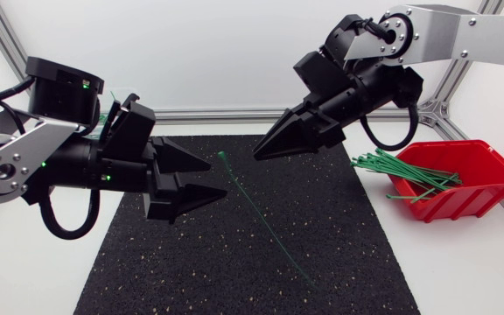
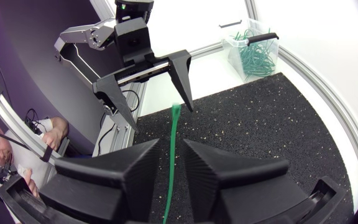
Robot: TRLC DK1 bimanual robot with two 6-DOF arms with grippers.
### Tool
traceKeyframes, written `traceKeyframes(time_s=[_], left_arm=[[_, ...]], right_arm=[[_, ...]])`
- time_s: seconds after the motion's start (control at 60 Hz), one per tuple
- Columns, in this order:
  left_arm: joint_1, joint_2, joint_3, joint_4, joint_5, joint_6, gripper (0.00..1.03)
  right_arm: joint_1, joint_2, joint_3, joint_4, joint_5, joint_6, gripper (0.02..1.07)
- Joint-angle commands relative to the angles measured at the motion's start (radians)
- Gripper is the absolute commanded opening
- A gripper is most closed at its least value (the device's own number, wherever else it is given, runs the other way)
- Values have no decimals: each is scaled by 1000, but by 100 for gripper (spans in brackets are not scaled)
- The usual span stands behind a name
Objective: Take a green cable tie from the red box, thread the tail through the head to close it, then place it in the transparent bin on the left.
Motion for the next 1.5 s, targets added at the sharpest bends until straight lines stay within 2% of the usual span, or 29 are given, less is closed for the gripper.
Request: traceKeyframes(time_s=[0.0,0.083,0.167,0.267,0.433,0.5,0.55,0.717,0.883,0.95,1.033,1.117,1.183,1.233,1.317,1.417,1.483], left_arm=[[11,-2,-7,6,8,19,96],[17,-8,-8,3,8,19,96],[31,-14,-13,-5,6,19,96],[53,-22,-21,-29,4,40,96],[103,-53,-68,-40,1,88,96],[135,-65,-97,-44,0,125,96],[149,-65,-106,-49,0,143,96],[214,-76,-154,-78,-2,227,96],[275,-114,-191,-100,0,293,96],[287,-125,-203,-100,0,306,96],[304,-140,-225,-101,0,327,96],[316,-146,-238,-101,0,339,96],[322,-146,-252,-100,0,353,96],[326,-148,-261,-100,0,359,96],[330,-151,-275,-97,1,370,96],[335,-153,-281,-95,1,376,96],[336,-153,-286,-92,6,379,96]], right_arm=[[23,0,-30,13,14,57,82],[27,-21,-49,28,37,57,88],[21,-51,-75,48,85,55,88],[21,-120,-147,109,189,57,88],[61,-146,-213,158,296,54,88],[116,-146,-257,227,404,54,88],[143,-144,-274,260,436,55,88],[244,-40,-266,359,557,49,88],[310,95,-178,373,657,34,87],[324,143,-141,379,665,32,87],[339,198,-99,390,688,31,79],[360,247,-59,390,698,31,77],[380,296,-24,395,721,31,65],[383,327,-1,393,726,31,61],[386,380,43,382,738,31,60],[393,416,68,370,746,35,50],[393,430,73,361,750,35,48]])
